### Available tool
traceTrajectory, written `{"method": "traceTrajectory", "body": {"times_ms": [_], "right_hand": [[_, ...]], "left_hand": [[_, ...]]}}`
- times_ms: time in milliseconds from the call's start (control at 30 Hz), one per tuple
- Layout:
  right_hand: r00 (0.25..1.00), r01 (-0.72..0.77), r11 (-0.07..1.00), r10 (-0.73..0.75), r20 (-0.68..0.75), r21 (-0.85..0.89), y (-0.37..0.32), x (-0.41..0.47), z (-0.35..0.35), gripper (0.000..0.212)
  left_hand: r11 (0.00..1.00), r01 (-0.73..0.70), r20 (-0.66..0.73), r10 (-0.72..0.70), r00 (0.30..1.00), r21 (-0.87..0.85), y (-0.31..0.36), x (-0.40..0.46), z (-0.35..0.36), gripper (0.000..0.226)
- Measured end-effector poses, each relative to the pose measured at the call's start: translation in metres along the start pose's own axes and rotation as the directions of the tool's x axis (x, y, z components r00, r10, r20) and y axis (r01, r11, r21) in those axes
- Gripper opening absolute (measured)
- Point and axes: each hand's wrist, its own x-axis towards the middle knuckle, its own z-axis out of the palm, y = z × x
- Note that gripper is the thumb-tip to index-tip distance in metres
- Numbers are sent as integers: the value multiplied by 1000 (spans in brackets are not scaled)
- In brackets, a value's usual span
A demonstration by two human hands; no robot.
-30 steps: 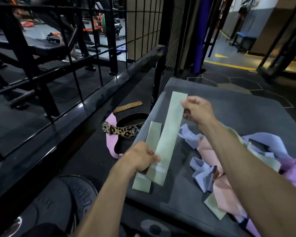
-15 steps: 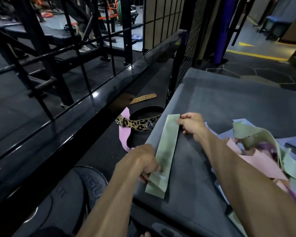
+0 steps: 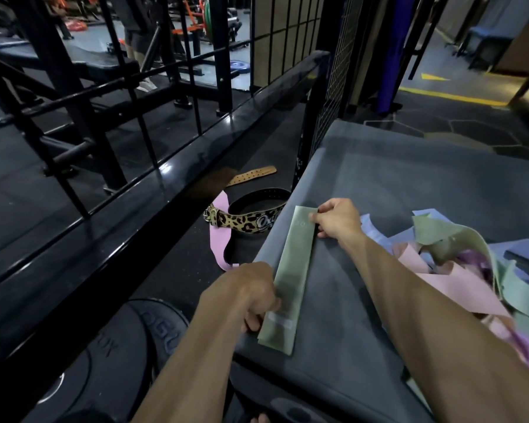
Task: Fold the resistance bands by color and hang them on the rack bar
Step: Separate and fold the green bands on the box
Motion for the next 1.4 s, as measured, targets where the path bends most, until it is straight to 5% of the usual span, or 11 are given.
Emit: {"method": "traceTrajectory", "body": {"times_ms": [367, 500, 633, 767, 933, 1167, 1267, 1400], "right_hand": [[993, 108, 990, -111, -26, -85, 4, -11, -2, 26], [988, 69, 996, -60, 143, -60, -2, -30, -15, 41], [949, 143, 990, -134, 285, -10, -3, -65, -58, 23], [950, 313, 927, -304, 75, -205, 5, -93, -146, 7], [907, 152, 853, -321, -272, -499, 47, -106, -233, 10], [964, -6, 813, -151, -221, -582, 97, -97, -241, 54], [960, -15, 764, -170, -223, -645, 101, -88, -231, 36], [920, -52, 857, -159, -359, -512, 98, -87, -234, 30]], "left_hand": [[961, -42, -78, 66, 995, 275, 4, -15, -10, 30], [952, -78, -69, 102, 992, 295, 6, -24, -6, 24], [955, -80, -187, 138, 973, 286, 11, -30, 3, 19], [941, -111, -349, 226, 909, 318, 23, -36, 17, 16], [885, -250, -455, 423, 784, 393, 48, -36, 41, 8], [860, -339, -506, 501, 702, 382, 56, -30, 54, 16], [851, -352, -516, 518, 682, 390, 57, -28, 55, 14], [841, -379, -523, 538, 661, 387, 58, -22, 53, 12]]}}
